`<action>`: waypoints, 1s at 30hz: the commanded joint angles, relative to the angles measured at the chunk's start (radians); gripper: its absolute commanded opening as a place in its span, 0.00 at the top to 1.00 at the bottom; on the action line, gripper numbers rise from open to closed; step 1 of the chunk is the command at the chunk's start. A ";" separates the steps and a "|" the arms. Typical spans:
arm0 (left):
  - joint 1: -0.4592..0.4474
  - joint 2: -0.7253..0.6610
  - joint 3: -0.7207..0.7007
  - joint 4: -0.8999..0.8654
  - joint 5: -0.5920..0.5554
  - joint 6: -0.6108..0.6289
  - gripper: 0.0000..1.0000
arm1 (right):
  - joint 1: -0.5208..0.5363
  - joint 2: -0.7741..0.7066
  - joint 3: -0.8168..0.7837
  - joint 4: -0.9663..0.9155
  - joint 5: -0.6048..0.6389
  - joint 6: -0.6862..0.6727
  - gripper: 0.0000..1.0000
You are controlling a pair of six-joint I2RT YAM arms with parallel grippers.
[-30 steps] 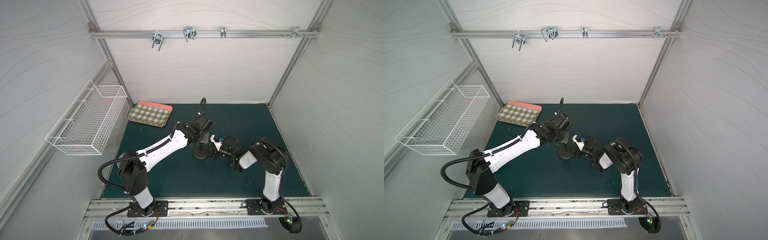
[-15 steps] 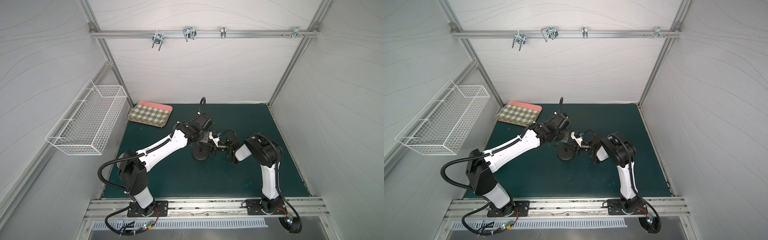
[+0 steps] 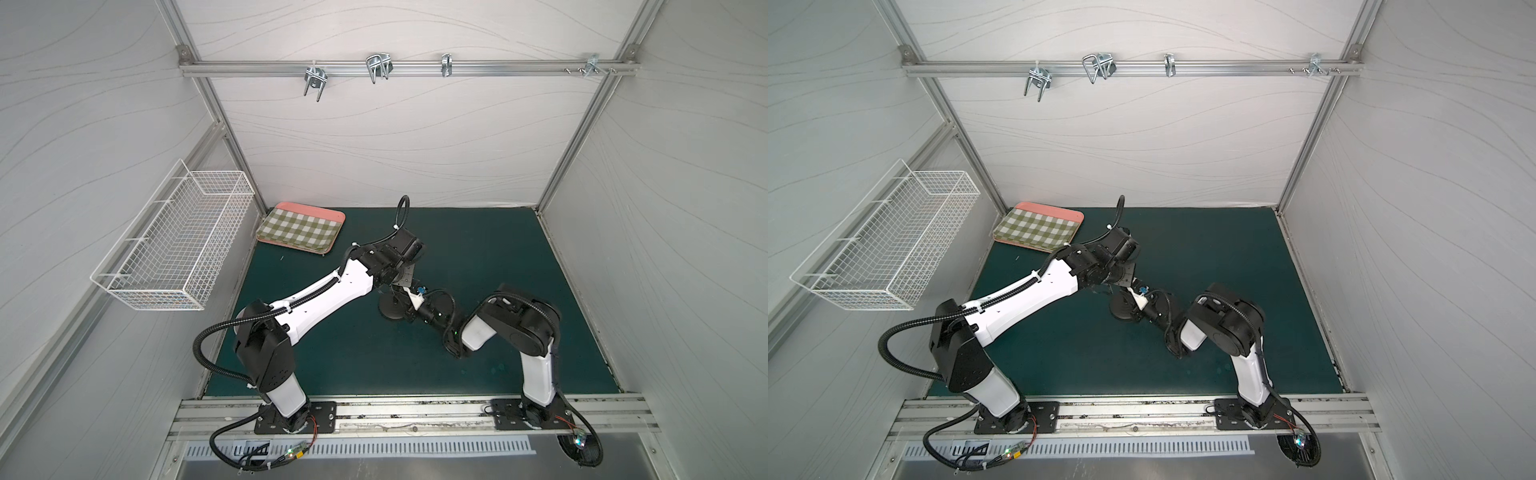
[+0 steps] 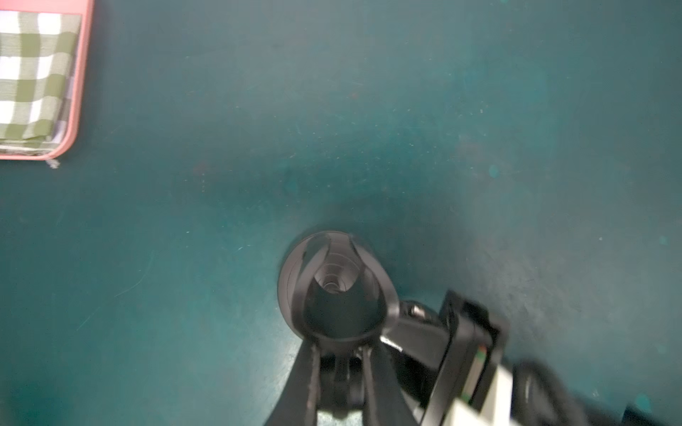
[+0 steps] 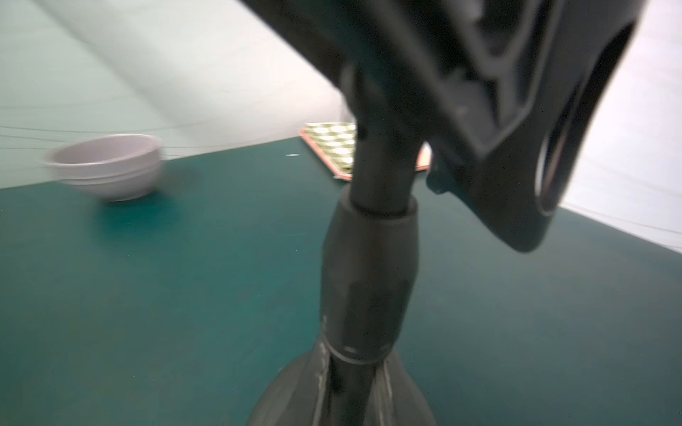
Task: Assemble a microphone stand
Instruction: Screw the microphone stand pole into the microphone stand base.
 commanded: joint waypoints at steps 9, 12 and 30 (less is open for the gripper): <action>-0.016 0.018 -0.029 0.065 0.095 -0.030 0.97 | 0.130 0.056 0.033 -0.069 0.256 -0.163 0.49; -0.016 0.019 -0.025 0.069 0.094 -0.027 0.97 | 0.069 -0.012 -0.041 -0.069 0.076 -0.117 0.24; -0.011 0.017 -0.021 0.067 0.099 -0.017 0.97 | -0.422 0.032 0.100 -0.066 -1.139 0.244 0.36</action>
